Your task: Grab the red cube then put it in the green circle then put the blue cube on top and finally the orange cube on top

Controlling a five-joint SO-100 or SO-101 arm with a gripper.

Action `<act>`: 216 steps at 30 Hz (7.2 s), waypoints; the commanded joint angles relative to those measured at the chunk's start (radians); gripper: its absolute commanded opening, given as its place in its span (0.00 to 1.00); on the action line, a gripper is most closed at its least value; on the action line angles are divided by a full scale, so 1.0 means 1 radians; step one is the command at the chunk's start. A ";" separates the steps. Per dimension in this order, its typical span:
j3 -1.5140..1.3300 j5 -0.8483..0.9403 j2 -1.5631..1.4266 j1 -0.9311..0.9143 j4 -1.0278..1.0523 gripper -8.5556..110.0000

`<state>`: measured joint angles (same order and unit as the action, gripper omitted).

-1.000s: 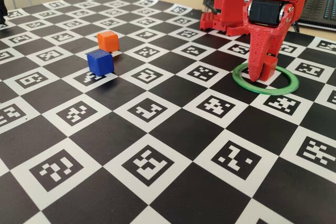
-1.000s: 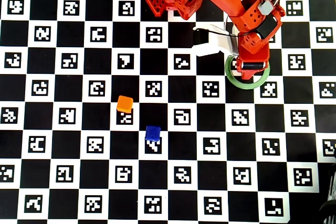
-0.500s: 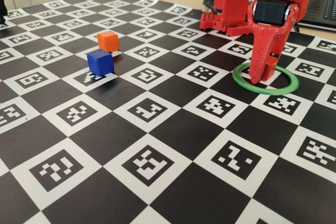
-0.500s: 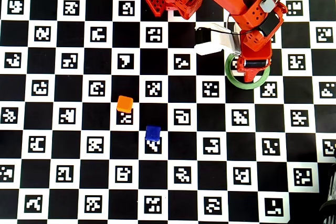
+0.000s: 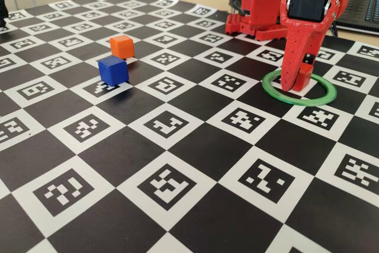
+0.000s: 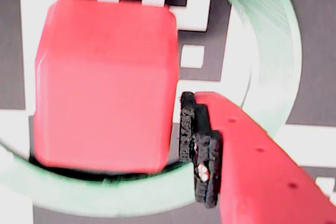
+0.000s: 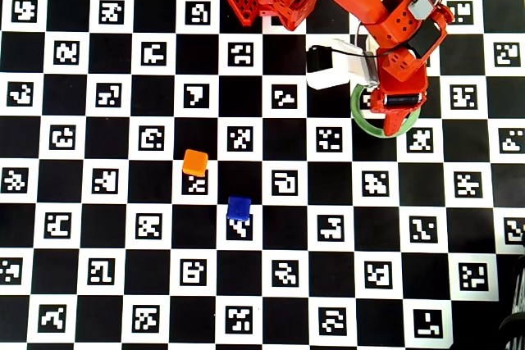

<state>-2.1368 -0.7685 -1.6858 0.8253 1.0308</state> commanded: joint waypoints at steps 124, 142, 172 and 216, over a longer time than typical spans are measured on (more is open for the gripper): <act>0.830 0.824 0.620 -1.005 0.209 0.47; 0.862 0.821 0.637 -1.005 0.198 0.43; 0.868 0.824 0.600 -1.015 0.227 0.12; 0.607 0.206 -0.169 -0.354 0.698 0.12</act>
<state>-1.5861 -0.5123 -1.7932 0.3804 1.7073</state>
